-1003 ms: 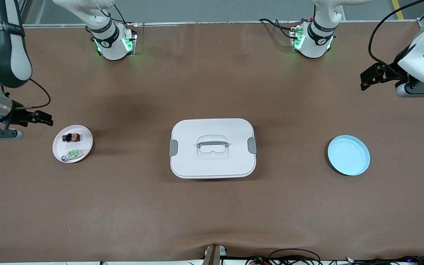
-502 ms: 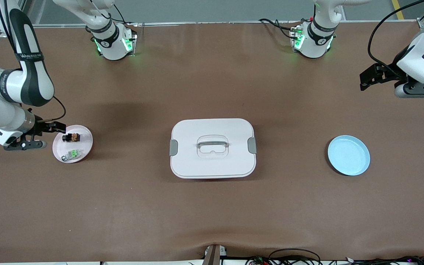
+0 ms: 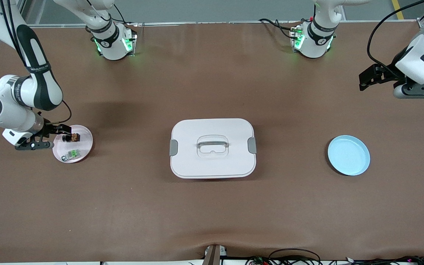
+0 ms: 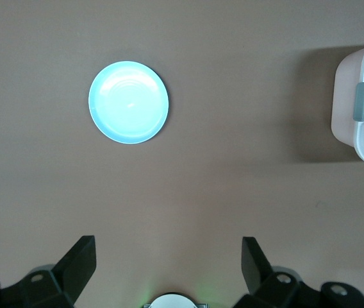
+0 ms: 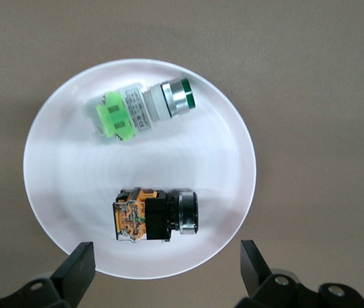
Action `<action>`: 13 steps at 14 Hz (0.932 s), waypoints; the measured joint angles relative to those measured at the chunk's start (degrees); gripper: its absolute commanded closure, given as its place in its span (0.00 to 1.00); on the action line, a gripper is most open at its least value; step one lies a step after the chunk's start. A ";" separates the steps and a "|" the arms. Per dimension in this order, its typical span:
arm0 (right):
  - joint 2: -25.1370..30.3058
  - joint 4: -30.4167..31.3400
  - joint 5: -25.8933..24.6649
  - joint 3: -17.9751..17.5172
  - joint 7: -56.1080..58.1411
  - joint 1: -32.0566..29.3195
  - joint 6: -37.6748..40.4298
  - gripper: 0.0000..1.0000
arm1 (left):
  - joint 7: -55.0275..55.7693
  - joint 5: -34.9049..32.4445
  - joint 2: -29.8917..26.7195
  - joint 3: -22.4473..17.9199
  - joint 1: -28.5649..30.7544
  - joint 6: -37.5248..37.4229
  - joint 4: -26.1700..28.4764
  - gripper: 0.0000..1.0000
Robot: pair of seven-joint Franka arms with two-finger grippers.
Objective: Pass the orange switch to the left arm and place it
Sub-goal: 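Reach the right gripper down to the orange switch on the white plate, then close the right gripper on the orange-and-black switch and lift it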
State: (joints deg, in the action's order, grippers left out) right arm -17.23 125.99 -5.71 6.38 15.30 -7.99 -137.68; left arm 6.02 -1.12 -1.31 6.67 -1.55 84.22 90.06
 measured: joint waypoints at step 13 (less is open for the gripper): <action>-5.32 0.87 3.03 -0.20 -0.42 0.00 -7.44 0.00 | 0.00 0.00 0.00 0.51 -0.07 0.00 0.08 0.00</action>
State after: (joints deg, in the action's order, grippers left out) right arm -22.55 126.86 -2.68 6.18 14.88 -7.99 -145.11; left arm 6.02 -1.12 -1.31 7.18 -1.62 84.22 90.14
